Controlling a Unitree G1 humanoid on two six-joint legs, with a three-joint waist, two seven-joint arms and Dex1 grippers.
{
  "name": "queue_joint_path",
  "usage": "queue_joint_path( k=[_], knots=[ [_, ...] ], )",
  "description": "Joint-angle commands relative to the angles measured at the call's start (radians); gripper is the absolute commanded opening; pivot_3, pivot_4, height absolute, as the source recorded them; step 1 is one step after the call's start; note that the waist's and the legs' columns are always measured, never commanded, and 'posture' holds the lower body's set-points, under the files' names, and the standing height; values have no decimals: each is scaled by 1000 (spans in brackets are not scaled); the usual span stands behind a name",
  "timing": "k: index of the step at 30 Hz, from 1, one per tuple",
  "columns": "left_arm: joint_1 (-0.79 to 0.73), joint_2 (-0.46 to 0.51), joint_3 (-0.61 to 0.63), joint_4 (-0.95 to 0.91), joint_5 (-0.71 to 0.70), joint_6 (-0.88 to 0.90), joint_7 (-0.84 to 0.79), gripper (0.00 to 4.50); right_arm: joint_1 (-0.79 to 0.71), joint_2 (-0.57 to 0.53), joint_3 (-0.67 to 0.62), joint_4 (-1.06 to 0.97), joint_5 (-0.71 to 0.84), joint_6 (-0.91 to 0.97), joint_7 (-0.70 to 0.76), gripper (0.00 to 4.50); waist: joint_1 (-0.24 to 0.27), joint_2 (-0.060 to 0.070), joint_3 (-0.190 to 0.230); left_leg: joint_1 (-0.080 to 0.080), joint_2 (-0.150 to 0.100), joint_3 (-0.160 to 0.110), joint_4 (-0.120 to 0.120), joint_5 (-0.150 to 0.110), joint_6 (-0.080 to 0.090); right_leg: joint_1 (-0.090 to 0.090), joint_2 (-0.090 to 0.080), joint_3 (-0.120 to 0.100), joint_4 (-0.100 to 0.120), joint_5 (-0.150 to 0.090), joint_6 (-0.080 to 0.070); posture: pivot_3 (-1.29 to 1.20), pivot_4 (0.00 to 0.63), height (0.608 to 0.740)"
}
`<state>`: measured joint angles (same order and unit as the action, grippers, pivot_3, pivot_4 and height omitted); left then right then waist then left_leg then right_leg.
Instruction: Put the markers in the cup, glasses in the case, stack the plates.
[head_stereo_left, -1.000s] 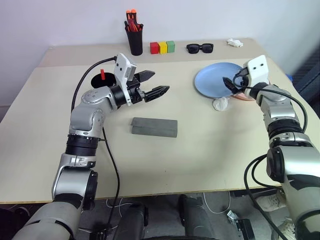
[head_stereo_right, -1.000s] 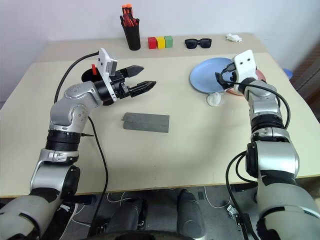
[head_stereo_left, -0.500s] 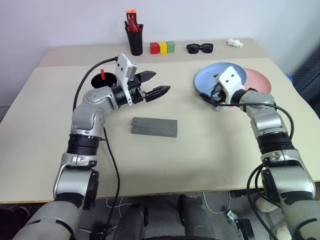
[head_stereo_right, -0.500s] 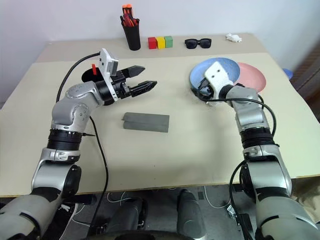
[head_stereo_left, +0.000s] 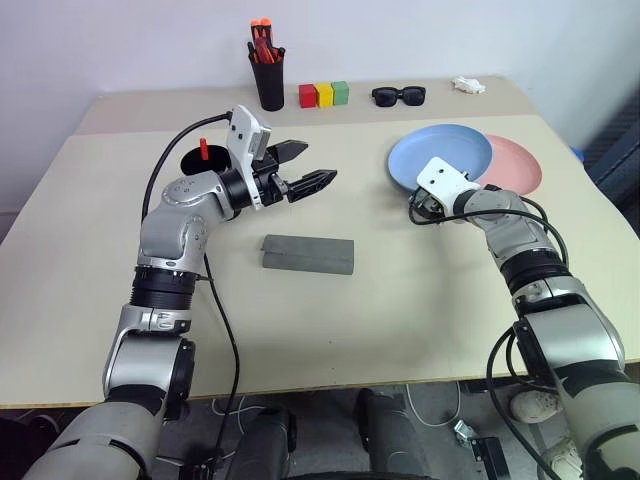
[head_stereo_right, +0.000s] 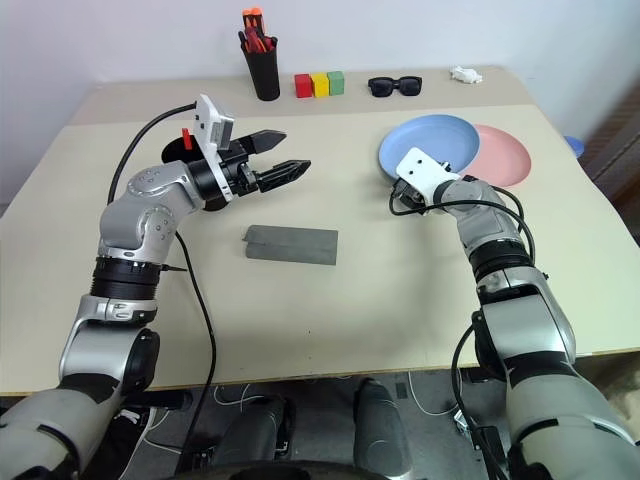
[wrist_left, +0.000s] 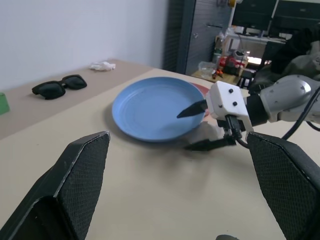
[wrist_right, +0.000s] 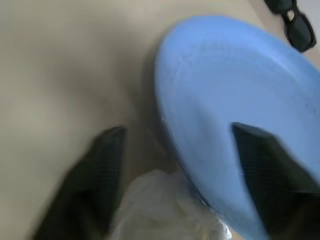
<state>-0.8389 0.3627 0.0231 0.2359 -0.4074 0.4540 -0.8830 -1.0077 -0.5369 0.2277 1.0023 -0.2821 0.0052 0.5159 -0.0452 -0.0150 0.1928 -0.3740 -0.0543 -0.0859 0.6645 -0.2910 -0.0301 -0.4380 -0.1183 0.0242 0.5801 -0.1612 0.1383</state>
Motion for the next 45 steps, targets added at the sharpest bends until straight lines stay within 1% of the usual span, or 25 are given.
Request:
queue_joint_path(
  k=[1,7,8,11,17,23,30,34,39,41,44,45],
  knots=[
    [-11,11,23,-45,-23,7,3,4500,-41,7,5,29,-23,-30,-24,1251,0,0,0,0,0,0,0,2,-4,0,0,0,0,0,0,0,150,740],
    [-8,16,20,-58,-31,17,8,4500,-60,14,7,53,-35,-50,-25,1251,0,0,0,0,0,0,0,3,-5,0,0,0,0,0,0,0,150,740],
    [-8,17,20,-60,-32,19,9,4500,-62,15,0,56,-28,-51,-22,996,0,0,0,0,0,0,0,3,-5,0,0,0,0,0,0,0,150,740],
    [-7,17,20,-64,-34,21,11,4500,-65,11,-3,57,-27,-55,-20,28,0,0,0,0,0,0,0,3,-5,0,0,0,0,0,0,0,150,740],
    [-1,16,21,-76,-39,29,15,4500,-67,-4,-12,47,-22,-59,-16,28,0,0,0,0,0,0,0,3,-5,0,0,0,0,0,0,0,150,740],
    [2,13,22,-83,-41,33,18,4500,-92,-55,-32,37,-17,-57,-25,28,1,0,0,0,0,0,0,3,-5,0,0,0,0,0,0,0,150,740],
    [5,5,23,-87,-44,32,21,4500,-143,-112,-67,130,-5,-75,-84,28,0,0,0,0,0,0,-1,3,-5,0,0,0,0,0,0,0,150,740],
    [3,3,22,-85,-43,30,21,4500,-164,-106,-124,209,42,-97,-105,28,0,0,0,0,0,0,-1,3,-5,0,0,0,0,0,0,0,150,740],
    [4,6,24,-97,-47,37,20,4500,-159,-105,-138,272,43,-122,-136,28,-1,0,0,0,0,0,-1,3,-5,0,0,0,0,0,0,0,150,740],
    [4,7,25,-98,-48,40,20,4500,-164,-94,-183,284,86,-127,-120,28,-1,0,0,0,0,0,-1,3,-5,0,0,0,0,0,0,0,150,740],
    [6,8,24,-99,-50,42,21,4500,-160,-85,-203,295,100,-145,-85,28,-2,0,0,0,0,0,-1,3,-5,0,0,0,0,0,0,0,150,740],
    [7,9,23,-99,-51,41,21,4500,-159,-82,-212,297,106,-145,-84,290,-2,0,0,0,0,0,-1,3,-5,0,0,0,0,0,0,0,150,740]
  ],
)
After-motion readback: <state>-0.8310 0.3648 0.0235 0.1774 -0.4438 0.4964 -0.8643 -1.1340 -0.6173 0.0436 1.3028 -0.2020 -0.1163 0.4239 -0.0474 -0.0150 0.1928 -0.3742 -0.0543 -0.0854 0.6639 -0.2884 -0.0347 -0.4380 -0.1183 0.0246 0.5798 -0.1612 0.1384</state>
